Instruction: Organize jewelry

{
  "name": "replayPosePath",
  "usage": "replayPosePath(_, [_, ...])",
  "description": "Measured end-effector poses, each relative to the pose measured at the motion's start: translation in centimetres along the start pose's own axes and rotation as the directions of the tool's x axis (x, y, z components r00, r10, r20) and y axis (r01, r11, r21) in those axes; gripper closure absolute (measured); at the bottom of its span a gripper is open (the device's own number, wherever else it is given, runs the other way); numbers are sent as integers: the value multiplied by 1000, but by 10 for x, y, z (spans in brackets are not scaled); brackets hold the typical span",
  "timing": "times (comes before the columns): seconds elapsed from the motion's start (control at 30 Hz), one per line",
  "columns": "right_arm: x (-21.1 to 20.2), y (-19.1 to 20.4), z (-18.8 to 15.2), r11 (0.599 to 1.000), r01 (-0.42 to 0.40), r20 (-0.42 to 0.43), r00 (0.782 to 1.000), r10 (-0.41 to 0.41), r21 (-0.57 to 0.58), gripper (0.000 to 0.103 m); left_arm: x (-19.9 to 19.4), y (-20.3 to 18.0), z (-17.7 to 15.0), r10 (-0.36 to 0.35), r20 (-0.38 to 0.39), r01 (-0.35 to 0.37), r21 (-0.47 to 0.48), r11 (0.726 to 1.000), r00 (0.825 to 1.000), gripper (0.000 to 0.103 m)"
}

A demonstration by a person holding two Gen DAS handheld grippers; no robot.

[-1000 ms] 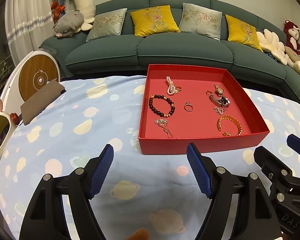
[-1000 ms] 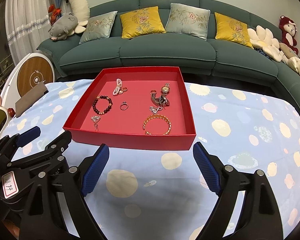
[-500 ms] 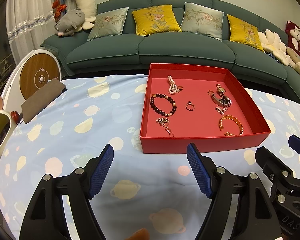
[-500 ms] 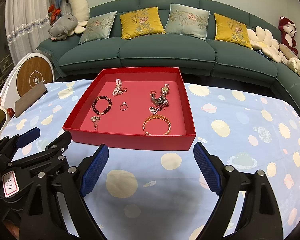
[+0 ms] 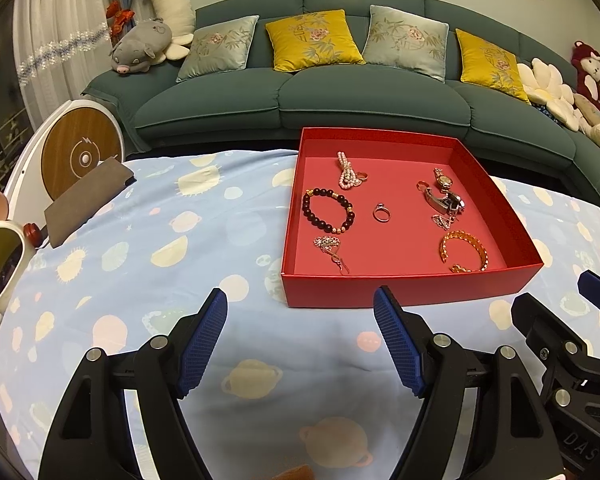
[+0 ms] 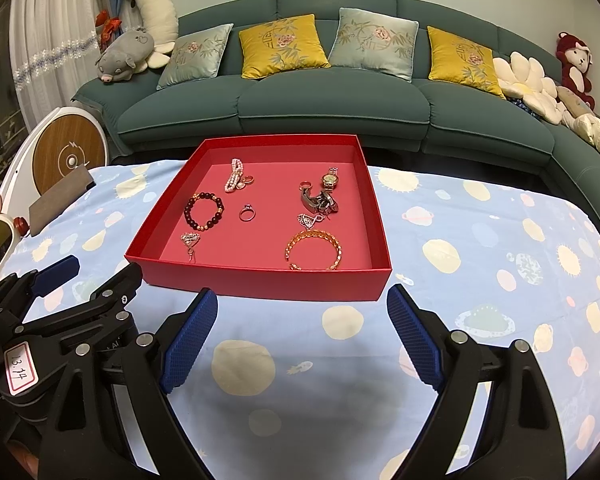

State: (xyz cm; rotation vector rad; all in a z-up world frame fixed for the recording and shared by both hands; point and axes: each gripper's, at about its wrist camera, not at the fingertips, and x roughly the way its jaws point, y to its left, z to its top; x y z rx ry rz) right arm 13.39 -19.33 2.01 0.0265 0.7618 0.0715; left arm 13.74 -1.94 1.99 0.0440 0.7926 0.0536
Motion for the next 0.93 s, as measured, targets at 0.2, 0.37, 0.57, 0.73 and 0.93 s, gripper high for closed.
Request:
replayPosePath(0.2, [-1, -1, 1, 1000, 1, 0, 1000, -1, 4, 19, -1, -1, -1, 11, 4, -11, 6, 1000, 1000, 30])
replayPosePath(0.37, [1, 0, -1, 1000, 6, -4, 1000, -6, 4, 19, -1, -2, -2, 29, 12, -29, 7, 1000, 1000, 30])
replayPosePath(0.57, [2, 0, -2, 1000, 5, -4, 1000, -5, 14, 19, -1, -2, -1, 32, 13, -32, 9, 999, 999, 30])
replayPosePath(0.73, [1, 1, -3, 1000, 6, -4, 1000, -5, 18, 19, -1, -3, 0, 38, 14, -38, 11, 999, 999, 30])
replayPosePath(0.93, [1, 2, -4, 1000, 9, -1, 1000, -9, 26, 18, -1, -3, 0, 34, 12, -34, 9, 999, 999, 30])
